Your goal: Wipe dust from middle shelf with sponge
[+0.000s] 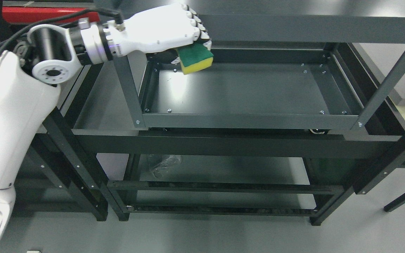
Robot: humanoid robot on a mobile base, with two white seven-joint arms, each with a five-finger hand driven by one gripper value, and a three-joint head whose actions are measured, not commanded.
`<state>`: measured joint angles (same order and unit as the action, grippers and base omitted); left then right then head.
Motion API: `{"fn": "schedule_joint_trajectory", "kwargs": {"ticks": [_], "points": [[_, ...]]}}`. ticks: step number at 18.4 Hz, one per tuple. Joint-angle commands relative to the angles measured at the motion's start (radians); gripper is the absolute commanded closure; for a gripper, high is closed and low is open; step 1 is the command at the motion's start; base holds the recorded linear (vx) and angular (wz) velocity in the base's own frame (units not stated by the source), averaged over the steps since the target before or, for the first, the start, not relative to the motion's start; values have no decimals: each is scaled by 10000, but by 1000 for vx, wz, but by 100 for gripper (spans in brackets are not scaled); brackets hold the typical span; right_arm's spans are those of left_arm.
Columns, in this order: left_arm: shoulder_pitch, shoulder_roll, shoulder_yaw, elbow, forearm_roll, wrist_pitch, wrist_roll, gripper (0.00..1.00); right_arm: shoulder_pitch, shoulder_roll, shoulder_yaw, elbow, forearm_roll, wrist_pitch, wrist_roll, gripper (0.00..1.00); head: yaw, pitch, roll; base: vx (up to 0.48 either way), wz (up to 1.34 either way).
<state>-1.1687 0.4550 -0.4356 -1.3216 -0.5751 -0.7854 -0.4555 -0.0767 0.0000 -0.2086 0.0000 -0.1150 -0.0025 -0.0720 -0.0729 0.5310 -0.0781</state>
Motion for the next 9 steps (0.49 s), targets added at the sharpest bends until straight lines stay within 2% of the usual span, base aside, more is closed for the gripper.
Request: {"fn": "schedule_joint_trajectory", "kwargs": {"ticks": [1,4,6,9], "points": [[1835,2736,4075,-1800,1315,0,-322,95,0,-175,0,-175,0,730,-1,0,0,0,0,0,0],[2360,2829,4632,-2169,2036,0,-461,95,0,-175,0,-175,0,730,-1,0,0,0,0,0,0],[2223,2493,4465,-2200,3000,0,-385,95,0,-175,0,-175,0,730,-1,0,0,0,0,0,0],[1504,903,3105,-2185,4626,0,-110,95,0,-175,0,-175,0,746,-1,0,0,0,0,0,0]]}}
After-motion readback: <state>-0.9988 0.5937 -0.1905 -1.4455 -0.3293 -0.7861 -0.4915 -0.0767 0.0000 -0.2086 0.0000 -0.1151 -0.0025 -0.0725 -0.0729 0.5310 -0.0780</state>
